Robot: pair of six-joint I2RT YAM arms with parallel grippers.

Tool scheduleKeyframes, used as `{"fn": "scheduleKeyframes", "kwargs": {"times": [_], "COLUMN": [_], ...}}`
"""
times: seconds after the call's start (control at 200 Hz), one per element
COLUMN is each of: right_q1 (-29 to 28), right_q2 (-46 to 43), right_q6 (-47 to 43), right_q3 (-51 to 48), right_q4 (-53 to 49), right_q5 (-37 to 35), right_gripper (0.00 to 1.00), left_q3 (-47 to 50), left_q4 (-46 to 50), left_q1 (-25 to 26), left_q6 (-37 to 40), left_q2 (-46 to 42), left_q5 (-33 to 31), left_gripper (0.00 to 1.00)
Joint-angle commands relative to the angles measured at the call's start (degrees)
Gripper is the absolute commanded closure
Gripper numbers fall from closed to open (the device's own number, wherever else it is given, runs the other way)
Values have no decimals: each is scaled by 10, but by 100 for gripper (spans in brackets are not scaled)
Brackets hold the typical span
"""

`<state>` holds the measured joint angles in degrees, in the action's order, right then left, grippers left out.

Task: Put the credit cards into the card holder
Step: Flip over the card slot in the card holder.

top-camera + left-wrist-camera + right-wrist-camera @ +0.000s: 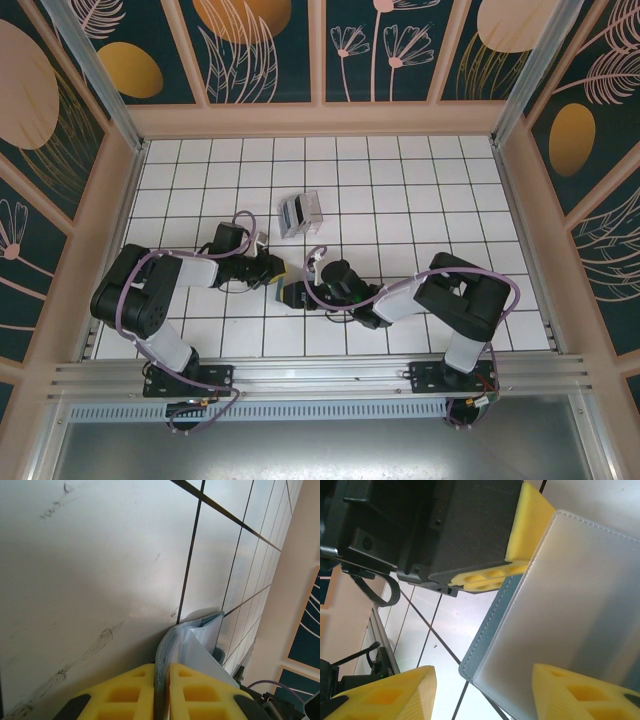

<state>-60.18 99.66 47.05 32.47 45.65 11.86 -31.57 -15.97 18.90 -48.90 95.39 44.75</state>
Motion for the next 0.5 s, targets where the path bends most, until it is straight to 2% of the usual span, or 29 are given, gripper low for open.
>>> {"fn": "scheduleKeyframes", "kwargs": {"times": [0.0, 0.1, 0.18, 0.285, 0.415, 0.495], "right_q1": [9, 28, 40, 42, 36, 22], "right_q2": [-45, -69, -69, -45, -1, 14], "right_q6": [0, -19, -30, -52, -36, -37], "right_q3": [-6, 4, -1, -2, -5, 8], "right_q4": [16, -33, -40, -41, 22, 27], "right_q5": [-20, -18, -4, 4, 42, 43], "right_gripper": [45, 44, 44, 44, 45, 45], "left_q3": [23, 31, 32, 20, 9, 4], "left_q4": [-3, -5, -12, -4, -19, -18], "left_q1": [-1, -1, -1, -1, -1, -1], "left_q6": [8, 7, 0, 2, -9, -8], "left_q2": [-7, -17, -25, -26, -24, -24], "left_q5": [-4, -9, -10, -10, 13, 20], "left_gripper": [85, 72, 66, 48, 43, 42]}}
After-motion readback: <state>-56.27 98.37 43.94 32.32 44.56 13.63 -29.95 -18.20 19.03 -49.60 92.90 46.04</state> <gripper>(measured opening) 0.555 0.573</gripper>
